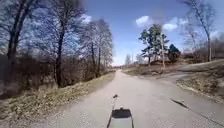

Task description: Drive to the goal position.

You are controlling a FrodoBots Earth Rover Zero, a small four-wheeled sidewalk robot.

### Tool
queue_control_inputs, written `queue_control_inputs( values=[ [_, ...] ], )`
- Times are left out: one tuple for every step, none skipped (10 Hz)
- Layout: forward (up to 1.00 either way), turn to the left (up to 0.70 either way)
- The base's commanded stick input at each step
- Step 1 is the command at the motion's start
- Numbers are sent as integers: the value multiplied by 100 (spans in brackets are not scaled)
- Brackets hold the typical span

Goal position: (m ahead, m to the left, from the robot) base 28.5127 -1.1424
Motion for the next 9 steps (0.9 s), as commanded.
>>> queue_control_inputs(
  values=[
    [70,0],
    [70,0],
    [70,0],
    [70,0],
    [70,0],
    [70,0],
    [70,0],
    [70,0],
    [70,-25]
  ],
)
